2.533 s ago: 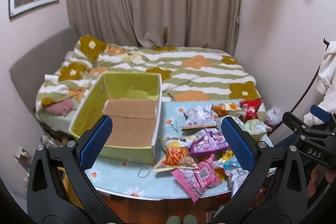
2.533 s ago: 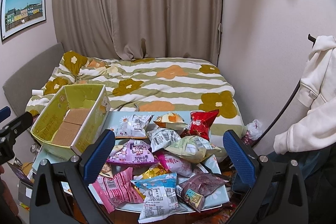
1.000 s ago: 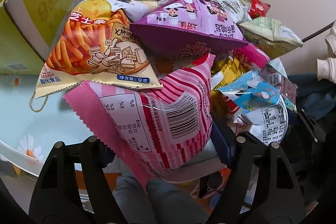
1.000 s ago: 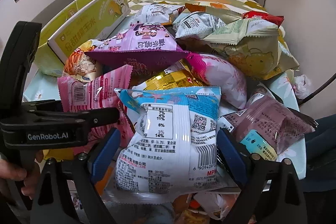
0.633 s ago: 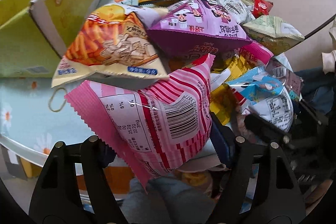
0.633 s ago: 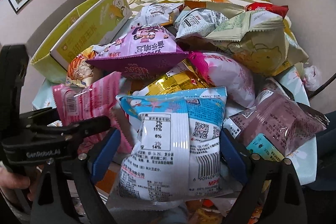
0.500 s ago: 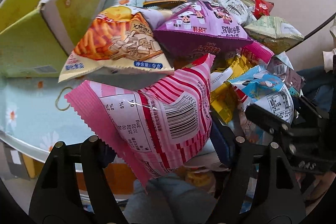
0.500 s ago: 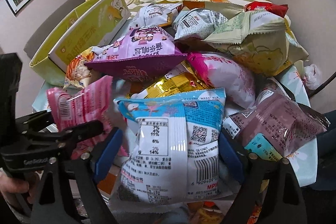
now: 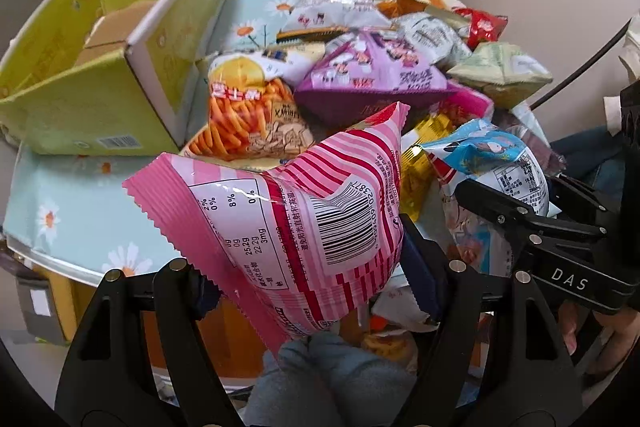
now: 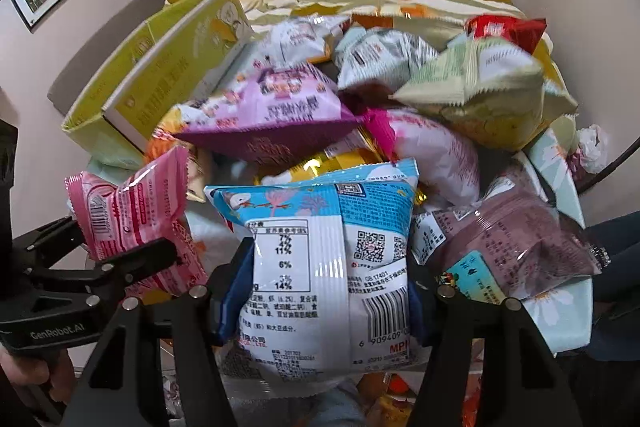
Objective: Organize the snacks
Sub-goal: 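Grasp the pink striped bag with the left tool while the right tool grasps the blue-white bag, then carry both bags over the box and open both tools to drop them inside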
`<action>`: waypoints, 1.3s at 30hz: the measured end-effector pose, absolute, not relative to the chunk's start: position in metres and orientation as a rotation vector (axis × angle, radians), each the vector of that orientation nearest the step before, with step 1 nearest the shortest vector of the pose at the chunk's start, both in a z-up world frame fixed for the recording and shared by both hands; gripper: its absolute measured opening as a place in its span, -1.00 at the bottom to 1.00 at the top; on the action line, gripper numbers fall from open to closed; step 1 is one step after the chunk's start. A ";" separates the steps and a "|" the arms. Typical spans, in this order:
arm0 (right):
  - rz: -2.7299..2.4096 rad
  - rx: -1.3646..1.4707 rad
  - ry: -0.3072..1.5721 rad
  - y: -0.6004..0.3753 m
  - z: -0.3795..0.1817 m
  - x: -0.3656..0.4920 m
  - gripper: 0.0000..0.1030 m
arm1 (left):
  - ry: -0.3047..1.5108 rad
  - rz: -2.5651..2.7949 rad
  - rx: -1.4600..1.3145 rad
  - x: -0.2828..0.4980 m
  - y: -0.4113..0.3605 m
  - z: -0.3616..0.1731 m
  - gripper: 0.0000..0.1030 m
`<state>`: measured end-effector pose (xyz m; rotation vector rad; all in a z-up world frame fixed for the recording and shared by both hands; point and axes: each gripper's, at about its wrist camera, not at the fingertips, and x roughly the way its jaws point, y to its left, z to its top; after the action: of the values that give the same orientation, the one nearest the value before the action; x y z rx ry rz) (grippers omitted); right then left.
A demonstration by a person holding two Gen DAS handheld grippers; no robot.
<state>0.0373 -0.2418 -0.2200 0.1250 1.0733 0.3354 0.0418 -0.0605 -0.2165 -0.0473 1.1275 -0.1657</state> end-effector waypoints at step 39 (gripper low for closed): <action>0.343 0.065 0.830 -0.016 -0.063 0.264 0.16 | 0.948 -0.065 0.004 0.307 0.175 -0.096 0.46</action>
<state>0.2643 -0.0163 -0.0634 0.0653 0.8297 0.3435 0.3071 0.1754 -0.0958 0.0044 0.9479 -0.0652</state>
